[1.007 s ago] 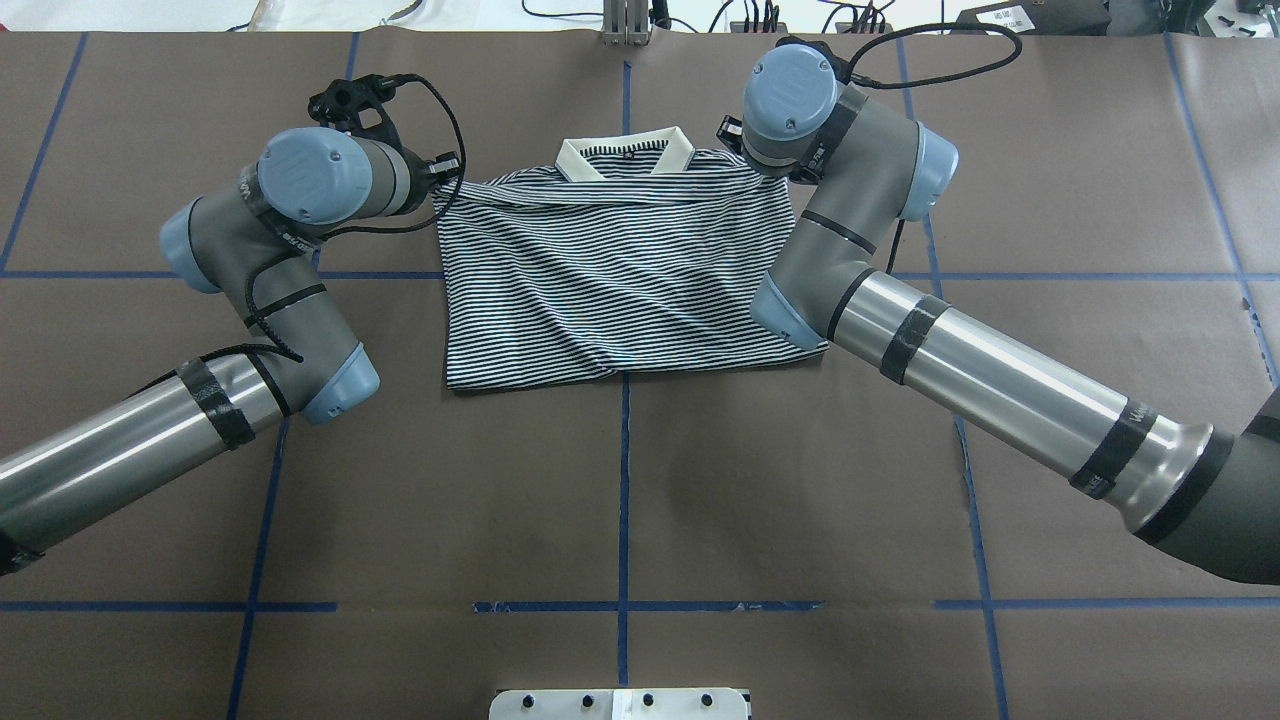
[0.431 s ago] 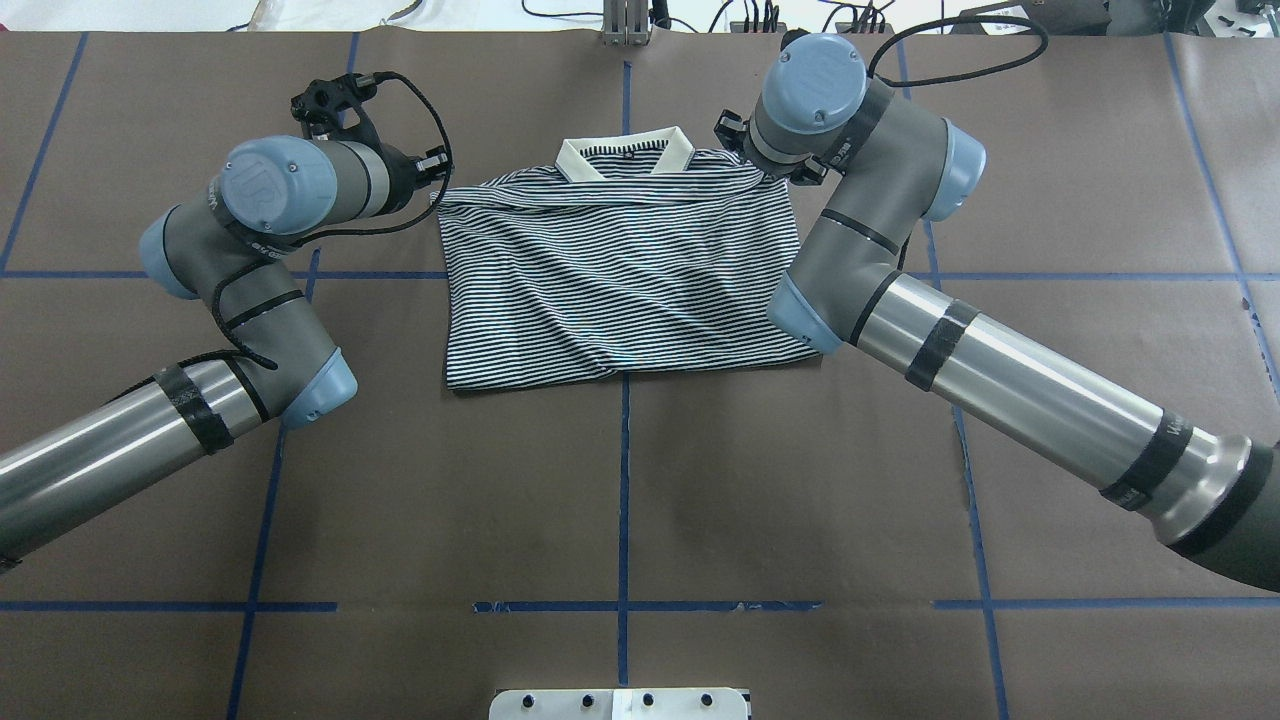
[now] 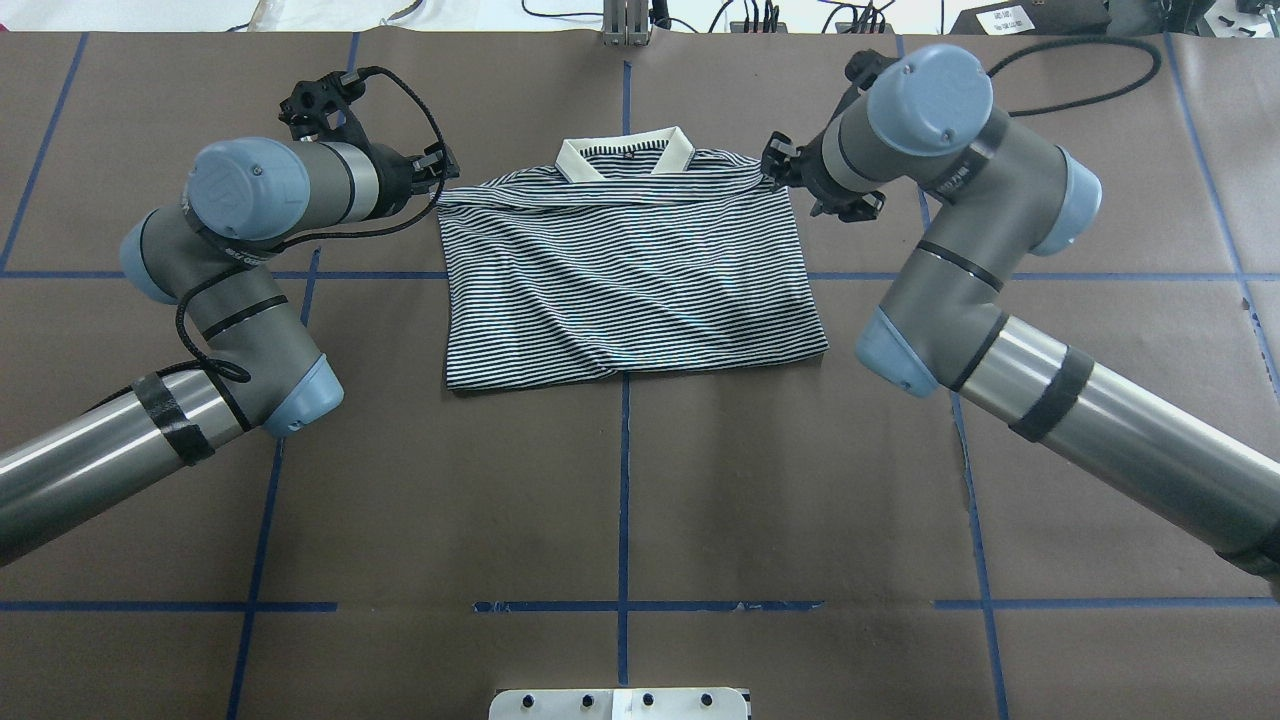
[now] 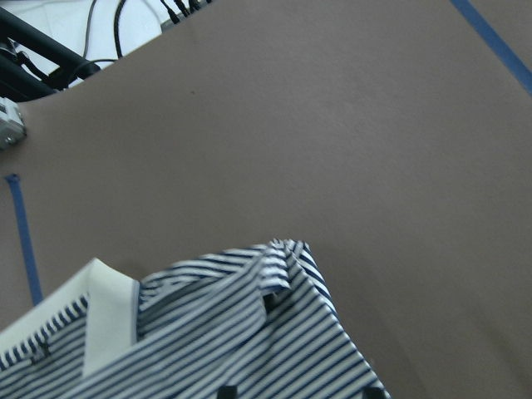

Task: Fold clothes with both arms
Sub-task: 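Move the right gripper to the folded shirt's side edge and grasp it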

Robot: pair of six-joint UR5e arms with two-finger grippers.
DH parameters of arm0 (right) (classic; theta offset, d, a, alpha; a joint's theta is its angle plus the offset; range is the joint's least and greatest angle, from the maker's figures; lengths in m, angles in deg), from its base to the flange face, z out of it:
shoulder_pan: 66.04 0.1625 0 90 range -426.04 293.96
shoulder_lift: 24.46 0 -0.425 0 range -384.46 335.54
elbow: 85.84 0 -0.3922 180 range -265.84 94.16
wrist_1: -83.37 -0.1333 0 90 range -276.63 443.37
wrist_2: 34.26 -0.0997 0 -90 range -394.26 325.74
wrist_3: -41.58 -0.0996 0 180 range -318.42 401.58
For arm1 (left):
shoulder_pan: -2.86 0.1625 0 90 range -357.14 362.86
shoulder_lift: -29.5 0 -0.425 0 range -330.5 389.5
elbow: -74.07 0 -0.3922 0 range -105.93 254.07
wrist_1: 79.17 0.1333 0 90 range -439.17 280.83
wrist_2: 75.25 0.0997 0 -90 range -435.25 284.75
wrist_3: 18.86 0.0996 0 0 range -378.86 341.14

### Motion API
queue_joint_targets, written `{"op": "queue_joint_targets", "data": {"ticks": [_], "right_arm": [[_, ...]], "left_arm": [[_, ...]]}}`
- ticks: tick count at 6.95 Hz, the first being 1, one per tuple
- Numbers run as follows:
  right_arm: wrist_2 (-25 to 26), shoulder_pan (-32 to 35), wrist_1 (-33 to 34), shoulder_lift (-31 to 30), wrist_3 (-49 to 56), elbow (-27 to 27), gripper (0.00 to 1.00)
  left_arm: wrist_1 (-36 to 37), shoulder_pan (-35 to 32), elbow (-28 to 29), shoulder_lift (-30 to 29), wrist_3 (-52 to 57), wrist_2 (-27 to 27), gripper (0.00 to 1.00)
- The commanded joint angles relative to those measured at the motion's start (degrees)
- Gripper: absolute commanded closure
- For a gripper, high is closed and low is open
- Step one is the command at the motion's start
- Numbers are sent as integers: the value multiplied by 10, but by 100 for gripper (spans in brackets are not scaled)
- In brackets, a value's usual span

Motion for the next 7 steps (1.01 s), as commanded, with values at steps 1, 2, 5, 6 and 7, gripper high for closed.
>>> {"op": "queue_joint_targets", "data": {"ticks": [1, 2, 5, 6, 7], "right_arm": [[25, -53, -4, -81, -103, 92, 33], [70, -82, 0, -83, -122, 91, 33], [85, -98, 1, -100, -124, 88, 33], [89, -101, 1, -110, -124, 89, 33], [93, -106, 1, -113, -124, 90, 33]], "left_arm": [[0, 2, -7, 5, -1, -1, 50], [0, 3, -8, 4, -2, 0, 50], [2, 6, -14, 5, -3, 1, 50], [2, 6, -14, 5, -2, 1, 50], [2, 6, -15, 5, -3, 1, 50]]}}
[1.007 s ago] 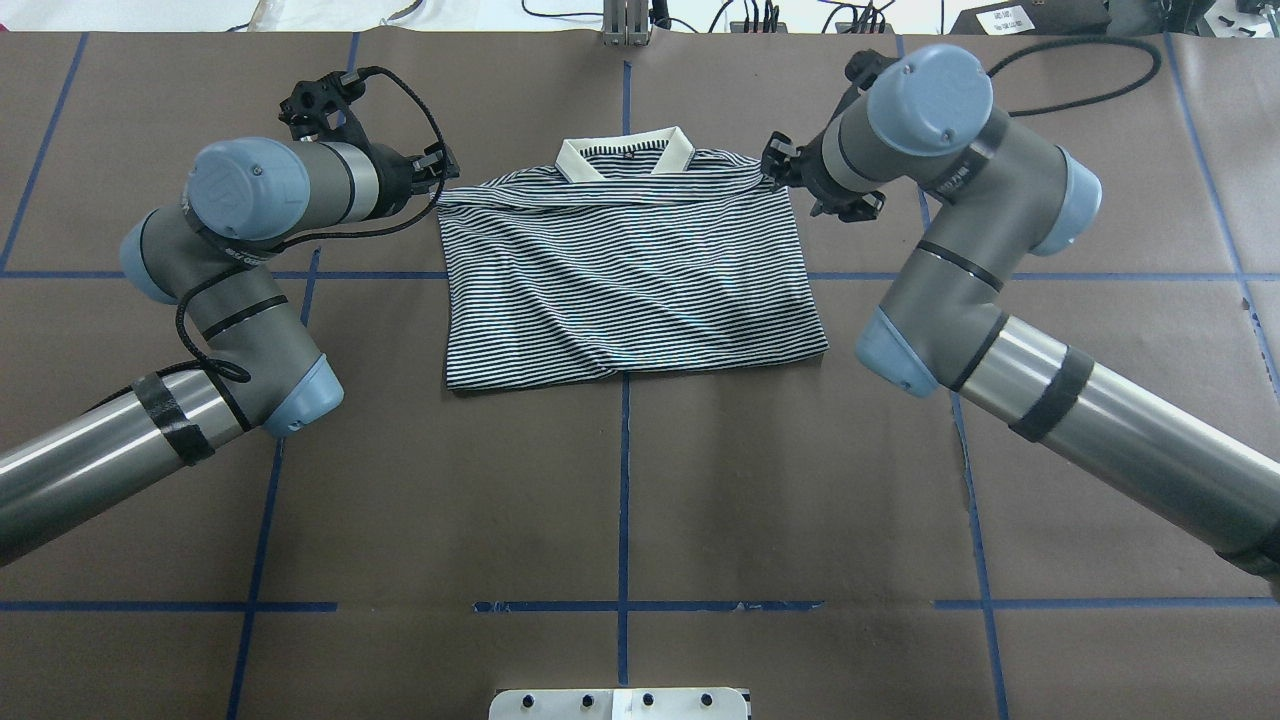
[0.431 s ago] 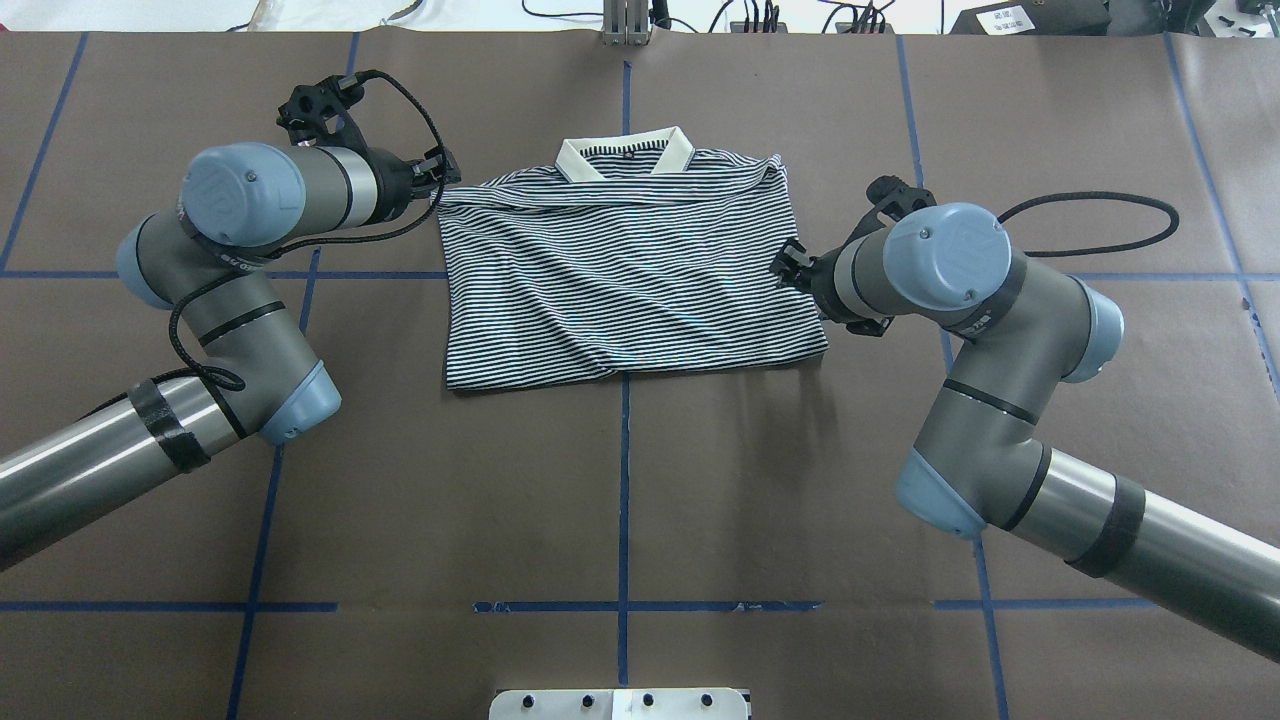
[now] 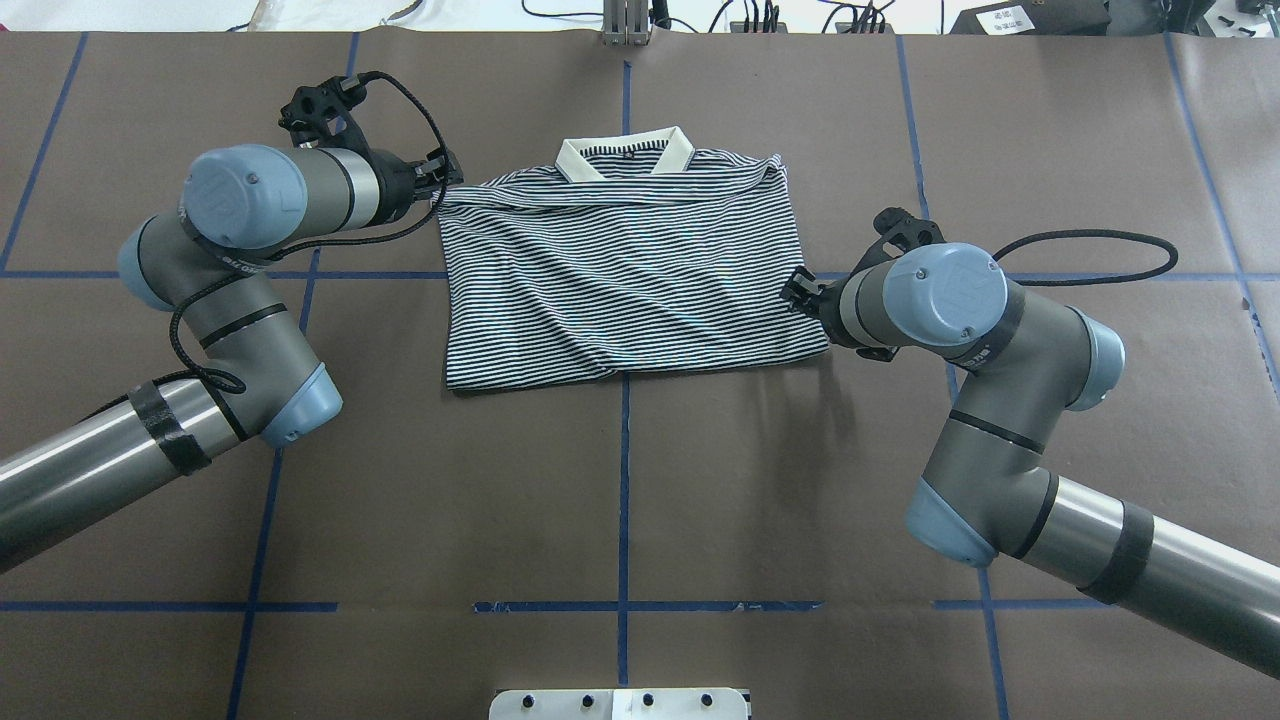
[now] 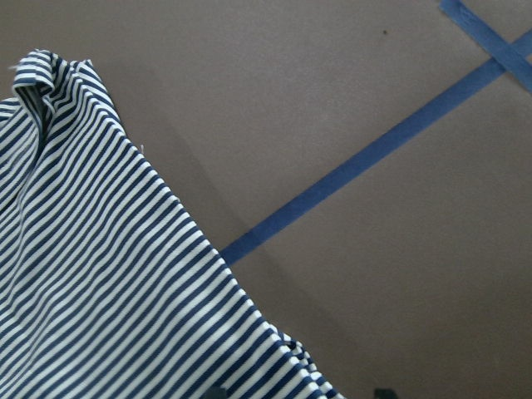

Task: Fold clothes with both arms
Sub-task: 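Move the right gripper to the folded shirt's side edge and grasp it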

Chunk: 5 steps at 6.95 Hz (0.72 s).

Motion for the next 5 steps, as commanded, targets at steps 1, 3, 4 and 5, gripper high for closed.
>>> {"op": "queue_joint_targets", "data": {"ticks": [1, 3, 4, 5], "right_arm": [[6, -12, 0, -6, 0, -2, 39], [4, -19, -4, -6, -27, -1, 100], [5, -23, -5, -6, -29, 14, 100], [4, -34, -1, -12, -29, 40, 100]], "left_arm": [[0, 0, 0, 0, 0, 0, 50], [0, 0, -1, 0, 0, 1, 50], [0, 1, 0, 0, 0, 1, 50], [0, 0, -1, 0, 0, 1, 50]]}}
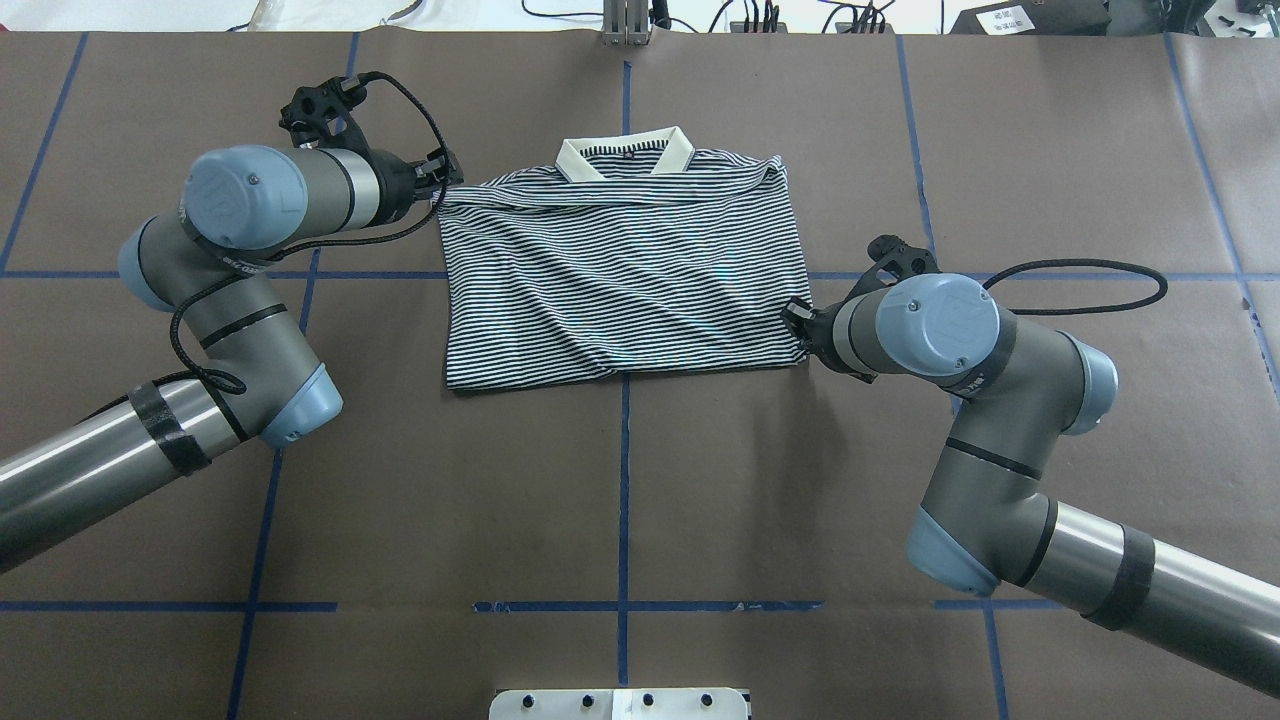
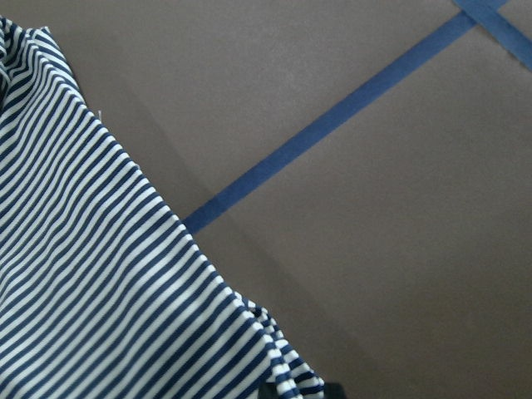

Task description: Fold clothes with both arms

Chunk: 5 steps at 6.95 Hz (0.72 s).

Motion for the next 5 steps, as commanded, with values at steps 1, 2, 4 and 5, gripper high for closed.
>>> {"op": "queue_joint_targets", "data": {"ticks": [1, 2, 4, 5], "right_arm": [[0, -32, 3, -54, -3, 97, 100], [7, -73, 5, -118, -18, 186, 100], [4, -175, 5, -239, -68, 334, 100], [4, -242, 5, -253, -121, 361, 100]], "left_arm": [[1, 0, 0, 1, 0, 0, 50], [1, 0, 0, 0, -3, 1, 50], [1, 0, -5, 0, -4, 1, 50], [0, 0, -9, 0, -4, -1, 50]]}}
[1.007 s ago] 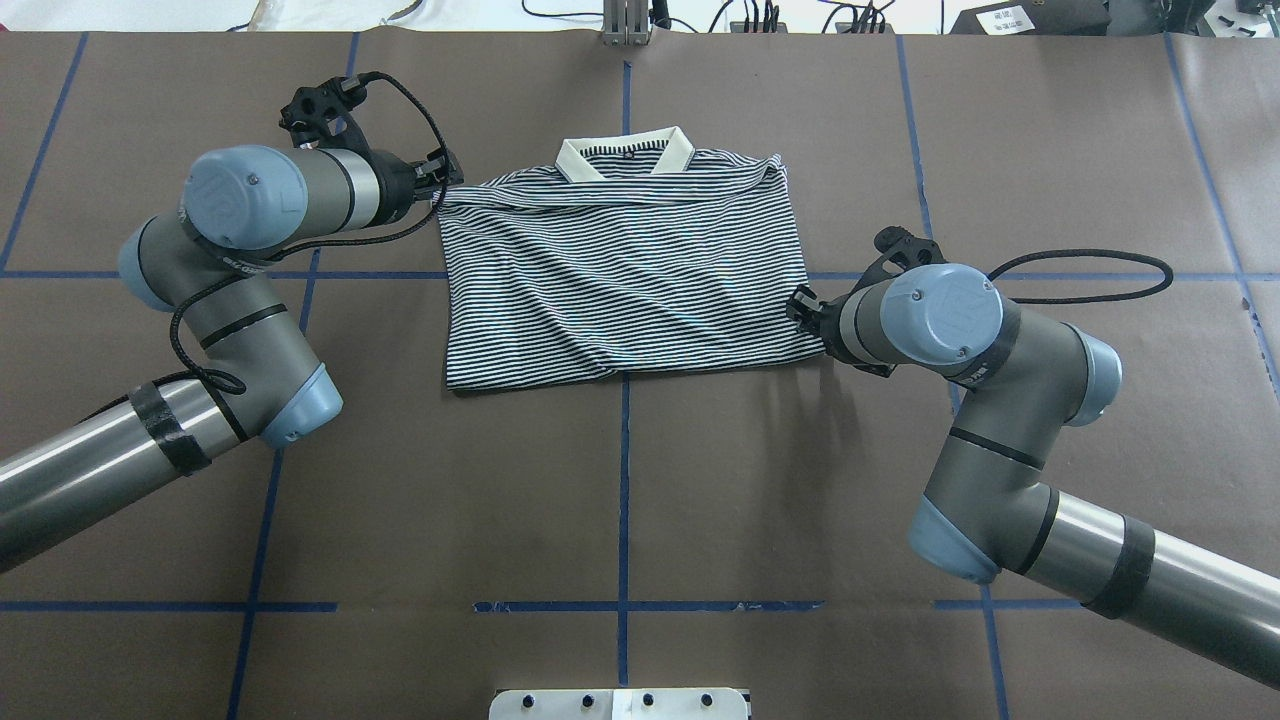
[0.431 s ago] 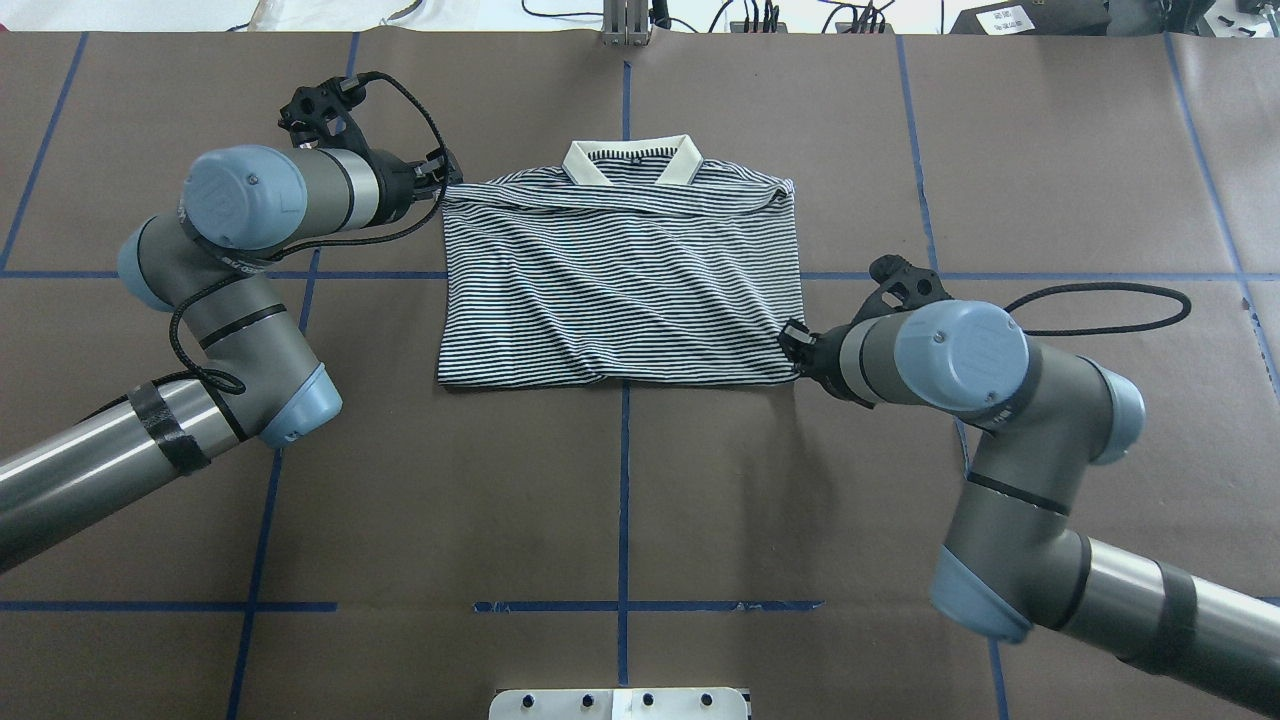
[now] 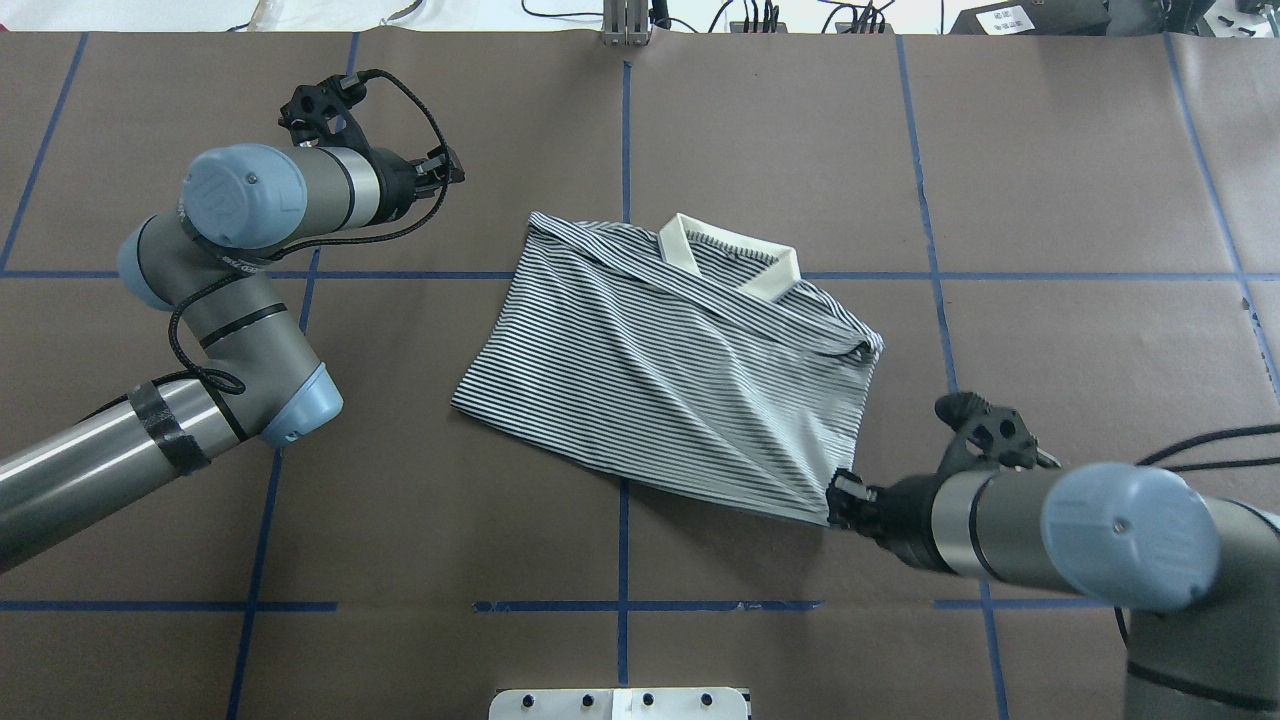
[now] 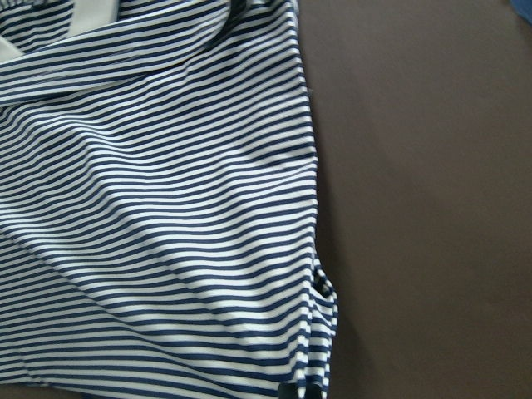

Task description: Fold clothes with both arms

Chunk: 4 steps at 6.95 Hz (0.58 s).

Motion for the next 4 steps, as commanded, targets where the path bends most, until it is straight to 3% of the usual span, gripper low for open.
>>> {"op": "queue_joint_targets", "data": {"ticks": [1, 2, 3, 4], "right_arm": [[31, -130, 0, -32, -105, 55, 100], [75, -142, 0, -35, -109, 51, 1], [100, -138, 1, -39, -109, 39, 0], [128, -97, 25, -34, -104, 36, 0]], "left_arm": [[-1, 8, -28, 4, -5, -3, 50], [-2, 32, -57, 19, -33, -4, 50], [-2, 42, -70, 20, -38, -15, 50], [3, 43, -97, 31, -60, -63, 50]]}}
